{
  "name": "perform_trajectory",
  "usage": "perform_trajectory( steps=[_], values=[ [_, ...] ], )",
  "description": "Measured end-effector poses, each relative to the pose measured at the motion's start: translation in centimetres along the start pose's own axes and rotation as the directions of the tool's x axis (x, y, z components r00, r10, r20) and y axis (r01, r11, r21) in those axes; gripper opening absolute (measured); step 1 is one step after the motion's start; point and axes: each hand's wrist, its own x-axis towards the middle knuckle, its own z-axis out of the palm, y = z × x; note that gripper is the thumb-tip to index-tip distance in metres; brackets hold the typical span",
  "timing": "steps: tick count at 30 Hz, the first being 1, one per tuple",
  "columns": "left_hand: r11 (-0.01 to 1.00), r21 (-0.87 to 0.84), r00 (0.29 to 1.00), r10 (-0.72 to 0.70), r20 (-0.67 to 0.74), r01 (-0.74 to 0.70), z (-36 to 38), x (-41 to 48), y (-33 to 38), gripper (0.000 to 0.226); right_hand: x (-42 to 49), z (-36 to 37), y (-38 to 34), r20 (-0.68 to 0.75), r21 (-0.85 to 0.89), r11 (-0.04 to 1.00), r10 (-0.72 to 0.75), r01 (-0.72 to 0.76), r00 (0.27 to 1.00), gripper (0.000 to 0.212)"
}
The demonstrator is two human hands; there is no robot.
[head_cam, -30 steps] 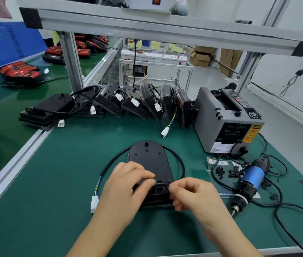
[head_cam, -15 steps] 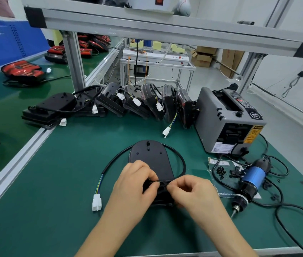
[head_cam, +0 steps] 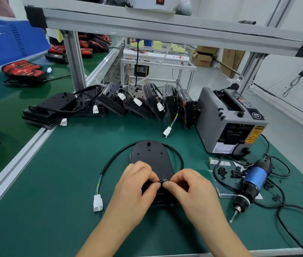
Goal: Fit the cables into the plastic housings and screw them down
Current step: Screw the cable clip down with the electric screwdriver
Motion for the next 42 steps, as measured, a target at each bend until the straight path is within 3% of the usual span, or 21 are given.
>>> perform_trajectory(
  steps=[3,6,11,16,22,27,29,32,35,38,42],
  values=[
    [0.999,-0.046,1.000,-0.004,-0.004,0.003,0.1,0.0,0.0,0.006,0.3,-0.1,0.4,-0.040,-0.050,0.993,-0.107,0.105,0.994,0.017],
    [0.998,-0.064,1.000,0.002,0.024,0.000,-0.1,0.0,-0.3,0.008,1.0,-0.3,0.4,0.010,-0.086,0.983,-0.161,0.161,0.987,0.015],
    [0.984,-0.124,0.979,-0.105,0.176,0.128,-1.2,1.1,-0.8,0.013,1.2,-0.4,0.2,0.063,-0.005,0.992,-0.127,0.127,0.990,0.010],
    [0.965,0.023,0.918,-0.255,0.303,0.260,-1.2,3.0,-0.1,0.029,1.4,-0.7,0.0,0.144,0.001,0.995,-0.095,0.096,0.985,0.008],
    [0.902,-0.040,0.851,-0.391,0.351,0.430,-1.3,4.1,0.4,0.019,1.4,-0.9,0.0,0.182,-0.013,0.992,-0.122,0.127,0.976,0.009],
    [0.875,-0.063,0.825,-0.426,0.370,0.480,-1.5,4.1,0.8,0.016,1.3,-1.0,0.4,0.205,0.022,0.994,-0.112,0.110,0.972,0.004],
    [0.869,-0.054,0.819,-0.441,0.367,0.492,-1.5,4.0,0.8,0.015,2.0,-2.1,1.3,0.179,0.033,0.997,-0.074,0.069,0.981,0.011],
    [0.859,-0.058,0.809,-0.453,0.374,0.508,-1.4,3.9,0.8,0.016,4.3,-5.8,4.1,0.070,-0.169,0.985,0.056,-0.044,0.996,0.012],
    [0.857,-0.075,0.812,-0.450,0.370,0.510,-1.3,3.8,0.7,0.016,6.3,-9.8,7.1,0.053,-0.545,0.821,0.240,-0.173,0.969,0.018],
    [0.857,-0.083,0.814,-0.448,0.369,0.509,-1.2,3.8,0.6,0.016,7.0,-10.7,9.1,0.156,-0.667,0.736,0.291,-0.117,0.944,0.017],
    [0.857,-0.090,0.818,-0.445,0.364,0.507,-1.2,3.8,0.5,0.017,6.8,-9.0,10.1,0.192,-0.727,0.686,0.180,0.017,0.965,0.004]
  ],
)
